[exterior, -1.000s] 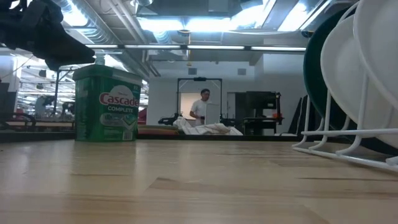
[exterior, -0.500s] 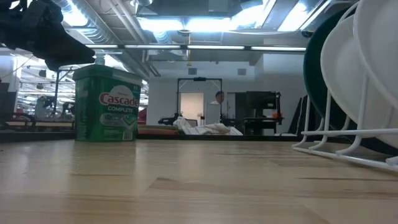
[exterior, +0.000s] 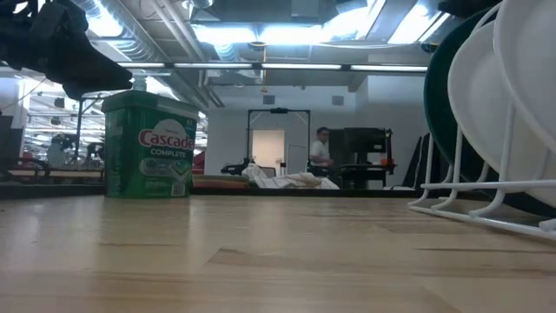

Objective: Sort dishes
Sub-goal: Return to Home Position

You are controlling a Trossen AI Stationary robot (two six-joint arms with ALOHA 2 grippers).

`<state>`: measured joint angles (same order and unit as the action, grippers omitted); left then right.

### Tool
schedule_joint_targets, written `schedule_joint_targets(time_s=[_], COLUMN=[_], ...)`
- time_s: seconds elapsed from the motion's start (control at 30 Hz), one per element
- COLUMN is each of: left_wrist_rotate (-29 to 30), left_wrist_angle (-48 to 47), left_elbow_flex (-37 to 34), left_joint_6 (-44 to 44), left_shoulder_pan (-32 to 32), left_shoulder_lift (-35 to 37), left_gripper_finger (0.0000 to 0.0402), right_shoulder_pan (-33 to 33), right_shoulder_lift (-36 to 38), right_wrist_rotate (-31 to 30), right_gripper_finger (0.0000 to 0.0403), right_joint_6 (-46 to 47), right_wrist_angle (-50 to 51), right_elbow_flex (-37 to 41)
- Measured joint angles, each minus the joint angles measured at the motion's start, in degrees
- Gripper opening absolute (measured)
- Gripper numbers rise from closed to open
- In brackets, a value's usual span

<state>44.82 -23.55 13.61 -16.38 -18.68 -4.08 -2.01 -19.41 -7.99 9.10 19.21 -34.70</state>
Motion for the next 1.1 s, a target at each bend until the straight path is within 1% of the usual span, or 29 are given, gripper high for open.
schedule_joint_targets(time_s=[0.17, 0.27, 0.4, 0.5, 0.57, 0.63, 0.8, 1.1], left_wrist_rotate=[0.71, 0.81, 0.85, 0.84, 0.87, 0.91, 2.94, 3.02], left_wrist_angle=[0.0, -0.14, -1.31, -1.93, -2.02, -2.21, -3.22, -4.0], left_elbow_flex=[0.0, 0.0, 0.0, 0.0, 0.0, 0.0, 0.0, -0.02], left_joint_6=[0.35, 0.42, 0.1, -0.7, -0.94, -0.97, -1.18, -1.32], left_shoulder_pan=[0.02, 0.0, 0.0, 0.0, 0.02, 0.02, 0.02, 0.01], left_shoulder_lift=[0.0, 0.0, 0.0, 0.0, 0.0, -0.02, 0.07, 0.04], left_gripper_finger=[0.0153, 0.0153, 0.0153, 0.0153, 0.0153, 0.0153, 0.0153, 0.0153], right_shoulder_pan=[2.11, 2.09, 2.06, 2.06, 2.06, 2.06, 2.04, 2.04], right_shoulder_lift=[4.77, 8.72, 14.81, 19.37, 19.18, 18.85, 18.01, 18.3], right_wrist_rotate=[1.27, 1.37, 1.28, -0.27, -2.71, -3.42, -2.98, -3.54], right_gripper_finger=[0.0154, 0.0154, 0.0154, 0.0154, 0.0154, 0.0154, 0.0154, 0.0154], right_joint_6=[1.3, 2.96, 4.03, 2.45, 1.56, 1.33, 2.33, 2.64], right_wrist_angle=[3.14, 2.7, -2.38, -6.24, -6.92, -5.71, -6.59, -8.87], right_elbow_flex=[0.62, 4.75, 11.94, 15.36, 16.13, 16.38, 17.84, 19.33])
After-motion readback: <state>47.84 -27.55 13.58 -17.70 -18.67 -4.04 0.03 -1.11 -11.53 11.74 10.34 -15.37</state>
